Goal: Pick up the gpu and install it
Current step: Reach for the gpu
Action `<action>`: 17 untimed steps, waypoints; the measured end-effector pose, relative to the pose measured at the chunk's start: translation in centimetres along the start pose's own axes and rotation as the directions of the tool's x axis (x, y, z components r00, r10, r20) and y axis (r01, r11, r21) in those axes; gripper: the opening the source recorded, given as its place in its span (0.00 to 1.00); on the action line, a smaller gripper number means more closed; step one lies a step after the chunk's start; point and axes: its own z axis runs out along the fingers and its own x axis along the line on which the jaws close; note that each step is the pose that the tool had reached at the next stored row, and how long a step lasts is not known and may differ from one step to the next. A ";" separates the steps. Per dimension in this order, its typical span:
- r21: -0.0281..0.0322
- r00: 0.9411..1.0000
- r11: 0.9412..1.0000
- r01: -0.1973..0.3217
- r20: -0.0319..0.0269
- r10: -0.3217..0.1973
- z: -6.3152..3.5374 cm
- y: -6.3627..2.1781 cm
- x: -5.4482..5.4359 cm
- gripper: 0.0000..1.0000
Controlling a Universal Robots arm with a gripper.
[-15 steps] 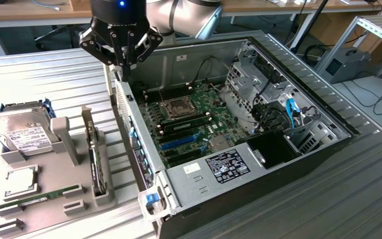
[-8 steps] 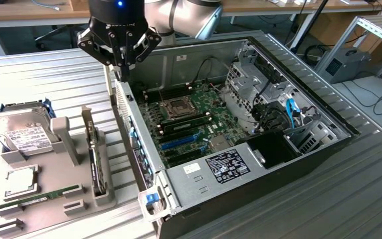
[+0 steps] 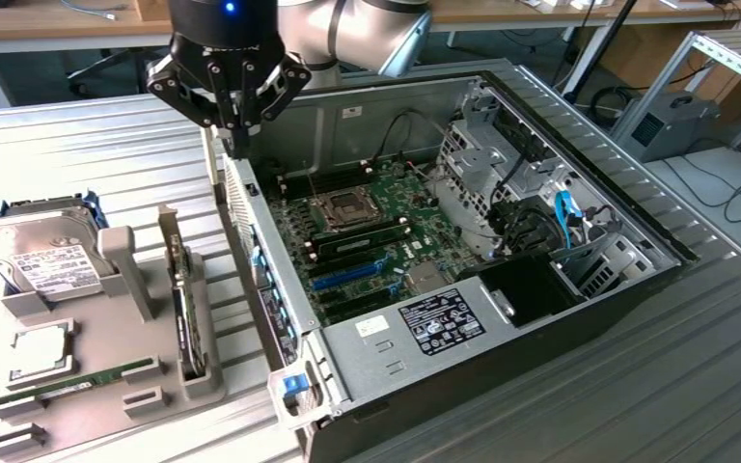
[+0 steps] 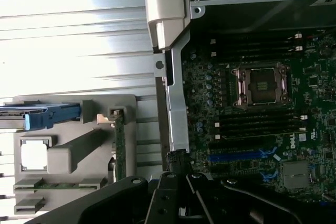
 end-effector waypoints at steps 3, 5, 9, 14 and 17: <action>0.000 1.000 1.000 0.000 0.000 0.000 0.00 -0.01 0.1 0.11; 0.000 1.000 1.000 0.000 0.000 0.000 0.00 -0.01 0.1 0.11; 0.000 1.000 1.000 0.000 0.000 0.000 0.00 -0.02 0.3 0.11; 0.000 1.000 1.000 0.000 0.000 0.000 0.00 -0.04 0.5 0.11; 0.000 1.000 1.000 0.000 0.000 0.000 -0.01 -0.06 0.8 0.11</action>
